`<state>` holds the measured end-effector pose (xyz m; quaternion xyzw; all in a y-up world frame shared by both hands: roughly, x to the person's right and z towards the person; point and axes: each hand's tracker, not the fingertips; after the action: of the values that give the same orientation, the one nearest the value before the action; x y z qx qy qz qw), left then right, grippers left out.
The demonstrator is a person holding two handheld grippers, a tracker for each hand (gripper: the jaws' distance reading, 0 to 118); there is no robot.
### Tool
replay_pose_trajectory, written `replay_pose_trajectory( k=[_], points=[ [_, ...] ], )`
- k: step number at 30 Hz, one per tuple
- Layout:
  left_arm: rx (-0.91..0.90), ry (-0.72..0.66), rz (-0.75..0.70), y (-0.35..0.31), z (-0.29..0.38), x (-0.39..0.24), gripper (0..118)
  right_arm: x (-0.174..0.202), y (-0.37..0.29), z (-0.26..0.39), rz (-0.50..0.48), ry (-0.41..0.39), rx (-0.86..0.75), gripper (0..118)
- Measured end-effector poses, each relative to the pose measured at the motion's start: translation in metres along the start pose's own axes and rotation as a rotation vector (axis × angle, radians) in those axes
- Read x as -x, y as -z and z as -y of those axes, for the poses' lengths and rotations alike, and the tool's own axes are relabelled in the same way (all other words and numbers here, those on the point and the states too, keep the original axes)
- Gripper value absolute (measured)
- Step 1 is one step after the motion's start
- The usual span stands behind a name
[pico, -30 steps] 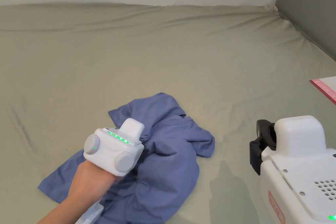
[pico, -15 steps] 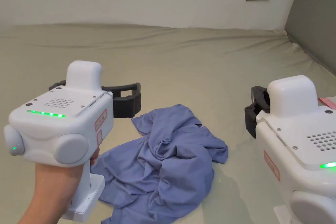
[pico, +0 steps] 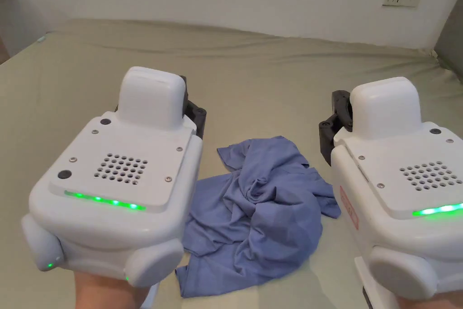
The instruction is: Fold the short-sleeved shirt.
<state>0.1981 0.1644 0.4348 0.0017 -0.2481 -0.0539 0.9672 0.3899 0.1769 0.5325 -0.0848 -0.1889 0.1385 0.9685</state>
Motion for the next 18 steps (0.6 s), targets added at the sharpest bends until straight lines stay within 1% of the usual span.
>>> replay_pose_trajectory(
  k=[5, 12, 15, 18],
  points=[
    [-0.008, 0.06, -0.03, -0.001, 0.0, -0.001, 0, 0.007, 0.0, 0.0, -0.008, -0.019, -0.007, 2],
    [0.026, 0.073, -0.036, 0.011, 0.006, 0.0, 0, 0.005, 0.006, 0.002, 0.012, -0.01, -0.016, 2],
    [0.089, 0.072, -0.011, 0.021, 0.018, 0.0, 0, 0.004, 0.011, 0.008, 0.016, -0.005, -0.004, 2],
    [0.225, 0.056, 0.09, 0.037, 0.042, 0.001, 0, 0.001, 0.017, 0.018, 0.013, 0.0, 0.024, 2]
  ],
)
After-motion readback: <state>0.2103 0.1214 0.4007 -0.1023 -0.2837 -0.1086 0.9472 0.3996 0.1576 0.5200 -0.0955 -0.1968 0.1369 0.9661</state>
